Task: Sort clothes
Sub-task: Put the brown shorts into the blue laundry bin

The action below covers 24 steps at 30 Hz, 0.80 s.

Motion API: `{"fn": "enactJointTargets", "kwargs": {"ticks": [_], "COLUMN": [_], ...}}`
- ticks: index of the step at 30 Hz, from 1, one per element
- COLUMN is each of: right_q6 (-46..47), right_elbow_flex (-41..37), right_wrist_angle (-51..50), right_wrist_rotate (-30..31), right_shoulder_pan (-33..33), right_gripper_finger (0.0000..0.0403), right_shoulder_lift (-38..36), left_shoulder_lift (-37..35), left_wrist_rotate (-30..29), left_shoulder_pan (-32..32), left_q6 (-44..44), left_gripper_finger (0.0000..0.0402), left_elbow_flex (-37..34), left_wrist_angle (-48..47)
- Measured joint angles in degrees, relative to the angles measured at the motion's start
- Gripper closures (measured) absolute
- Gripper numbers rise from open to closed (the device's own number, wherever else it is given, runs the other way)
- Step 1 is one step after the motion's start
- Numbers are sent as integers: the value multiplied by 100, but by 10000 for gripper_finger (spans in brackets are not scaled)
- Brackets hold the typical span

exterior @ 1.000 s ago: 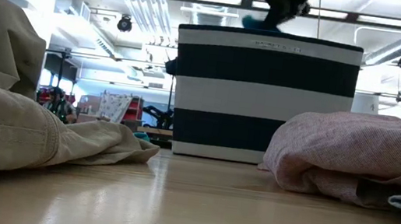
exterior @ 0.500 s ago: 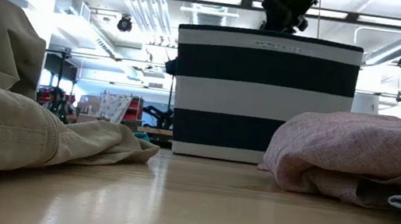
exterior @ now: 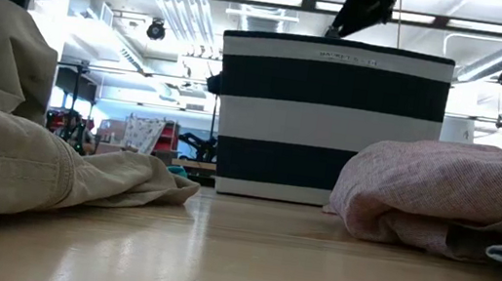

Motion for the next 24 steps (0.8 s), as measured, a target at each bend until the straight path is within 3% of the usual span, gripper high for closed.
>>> {"fn": "enactJointTargets", "kwargs": {"ticks": [8, 13, 19, 24], "right_q6": [85, 137, 139, 192], "right_elbow_flex": [0, 0, 0, 0], "right_wrist_angle": [-20, -22, -19, -19], "right_wrist_rotate": [-117, -117, -117, -108], "right_shoulder_pan": [511, 769, 999, 1114], "right_gripper_finger": [130, 136, 144, 162], "right_shoulder_lift": [-184, -213, -213, -213], "left_shoulder_lift": [773, 1410, 2222, 2755], "left_wrist_rotate": [644, 892, 1172, 1176], "left_shoulder_pan": [1, 1, 3, 3], "left_q6": [71, 375, 685, 962], "left_gripper_finger": [83, 84, 131, 210], "left_elbow_flex": [-296, -303, -303, -272], "left_wrist_angle": [620, 953, 1112, 1139]}}
